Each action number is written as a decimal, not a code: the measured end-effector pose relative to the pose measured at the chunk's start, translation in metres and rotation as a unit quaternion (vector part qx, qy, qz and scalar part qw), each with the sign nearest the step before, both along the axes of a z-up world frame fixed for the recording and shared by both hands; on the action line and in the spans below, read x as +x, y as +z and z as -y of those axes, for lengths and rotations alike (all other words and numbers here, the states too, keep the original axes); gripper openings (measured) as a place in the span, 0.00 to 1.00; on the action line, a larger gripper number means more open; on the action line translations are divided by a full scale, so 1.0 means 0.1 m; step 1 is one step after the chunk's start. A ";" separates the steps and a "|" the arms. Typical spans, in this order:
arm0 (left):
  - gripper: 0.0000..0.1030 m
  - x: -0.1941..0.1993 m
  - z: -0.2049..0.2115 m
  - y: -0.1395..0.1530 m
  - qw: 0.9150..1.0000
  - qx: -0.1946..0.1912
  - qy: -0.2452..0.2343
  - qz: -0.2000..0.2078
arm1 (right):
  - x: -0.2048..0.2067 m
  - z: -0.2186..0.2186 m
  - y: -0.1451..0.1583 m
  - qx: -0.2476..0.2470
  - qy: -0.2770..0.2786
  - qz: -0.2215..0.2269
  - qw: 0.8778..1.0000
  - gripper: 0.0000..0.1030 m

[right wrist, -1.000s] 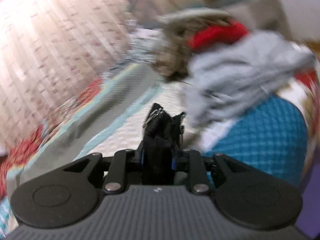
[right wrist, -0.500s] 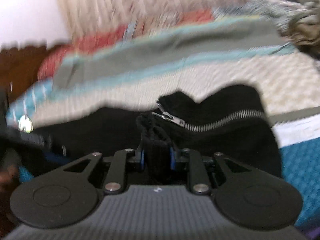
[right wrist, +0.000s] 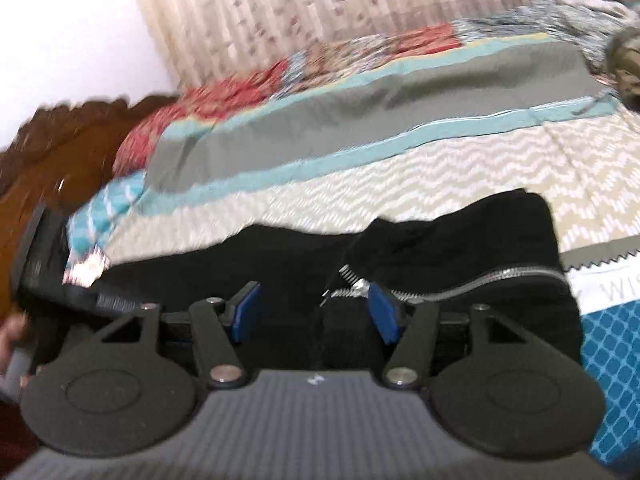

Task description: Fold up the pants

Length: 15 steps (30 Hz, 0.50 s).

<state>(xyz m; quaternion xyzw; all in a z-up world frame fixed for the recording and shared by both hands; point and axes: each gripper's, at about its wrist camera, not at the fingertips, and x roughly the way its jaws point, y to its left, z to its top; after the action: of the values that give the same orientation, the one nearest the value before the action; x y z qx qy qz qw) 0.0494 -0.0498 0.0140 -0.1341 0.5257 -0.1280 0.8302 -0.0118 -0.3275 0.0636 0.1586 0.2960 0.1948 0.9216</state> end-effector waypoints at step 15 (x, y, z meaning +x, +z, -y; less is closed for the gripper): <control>0.69 -0.06 -0.06 0.06 1.000 0.003 0.012 0.012 | 0.19 -0.15 -0.29 0.004 -0.013 -0.074 0.997 0.48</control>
<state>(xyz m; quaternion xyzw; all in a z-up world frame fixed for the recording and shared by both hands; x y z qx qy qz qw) 0.0439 -0.0440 0.0202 -0.1360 0.5147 -0.1181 0.8382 0.0073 -0.3120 0.0347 0.1800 0.3602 0.1713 0.8992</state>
